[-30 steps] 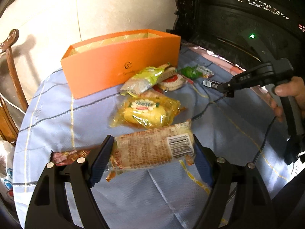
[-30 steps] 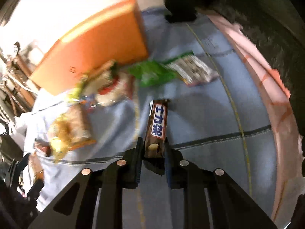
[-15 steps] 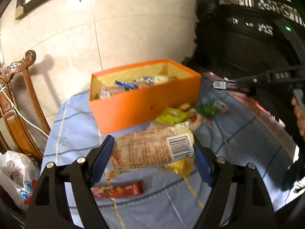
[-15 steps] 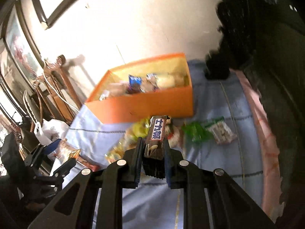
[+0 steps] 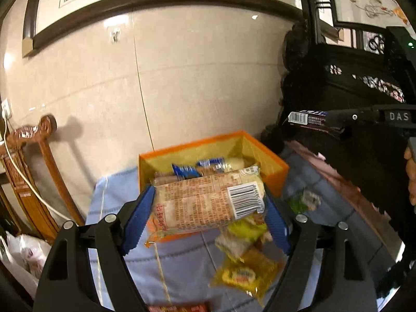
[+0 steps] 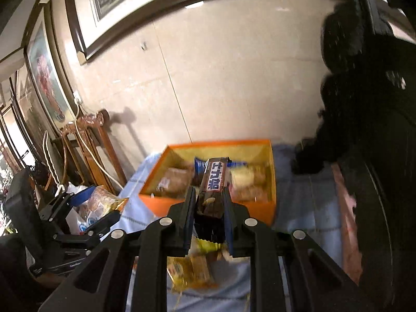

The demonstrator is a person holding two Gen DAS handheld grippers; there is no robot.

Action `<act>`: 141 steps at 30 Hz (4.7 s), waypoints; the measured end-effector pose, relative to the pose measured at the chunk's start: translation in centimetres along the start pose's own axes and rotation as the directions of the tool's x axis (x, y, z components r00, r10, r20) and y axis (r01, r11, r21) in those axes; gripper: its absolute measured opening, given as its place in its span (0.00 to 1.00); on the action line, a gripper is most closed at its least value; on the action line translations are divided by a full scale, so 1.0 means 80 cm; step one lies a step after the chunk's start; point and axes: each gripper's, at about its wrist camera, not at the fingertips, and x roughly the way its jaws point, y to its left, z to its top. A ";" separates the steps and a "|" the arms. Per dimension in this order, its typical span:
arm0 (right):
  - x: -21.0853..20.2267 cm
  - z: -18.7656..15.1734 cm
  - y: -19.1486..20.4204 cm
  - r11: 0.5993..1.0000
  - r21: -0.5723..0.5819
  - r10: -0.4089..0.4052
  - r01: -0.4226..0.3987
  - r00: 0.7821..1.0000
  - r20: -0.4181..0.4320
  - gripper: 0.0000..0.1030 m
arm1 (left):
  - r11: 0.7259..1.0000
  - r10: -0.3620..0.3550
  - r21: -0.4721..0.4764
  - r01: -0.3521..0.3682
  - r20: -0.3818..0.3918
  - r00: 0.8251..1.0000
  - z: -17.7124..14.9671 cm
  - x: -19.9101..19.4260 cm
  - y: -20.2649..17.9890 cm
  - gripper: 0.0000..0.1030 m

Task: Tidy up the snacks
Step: 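Grasp the chocolate bar with the right gripper and drop it into the orange box, then grasp the yellow bread bag with the left gripper while the right approaches the white candy bag, then lift the yellow bag with the left gripper while the right carries the white candy bag into the box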

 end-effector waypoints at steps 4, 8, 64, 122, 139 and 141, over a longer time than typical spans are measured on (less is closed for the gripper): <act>-0.002 0.034 0.007 1.000 -0.007 0.009 -0.009 0.999 0.042 0.19 | 1.000 0.011 0.004 -0.011 0.030 1.000 0.038 0.011 0.007 0.75; 0.005 0.061 0.009 1.000 -0.001 0.008 -0.008 0.998 0.070 0.19 | 1.000 0.020 0.002 -0.020 0.033 0.999 0.069 0.029 0.013 0.75; 0.143 -0.171 -0.182 0.896 0.154 -0.337 0.416 0.864 -0.374 0.67 | 0.996 0.050 -0.050 -0.077 -0.411 0.910 -0.197 0.153 -0.074 0.81; 0.208 -0.150 -0.173 0.959 0.007 -0.265 0.285 0.901 -0.343 0.80 | 0.995 -0.088 -0.069 0.070 -0.299 0.950 -0.215 0.106 -0.019 0.58; 0.251 -0.157 -0.160 0.954 -0.120 -0.301 0.276 0.859 -0.415 0.39 | 0.993 -0.089 -0.104 0.059 -0.312 0.946 -0.214 0.106 -0.009 0.58; 0.236 -0.152 -0.154 0.950 -0.086 -0.310 0.300 0.869 -0.386 0.39 | 0.993 -0.087 -0.107 0.059 -0.290 0.953 -0.202 0.101 -0.009 0.58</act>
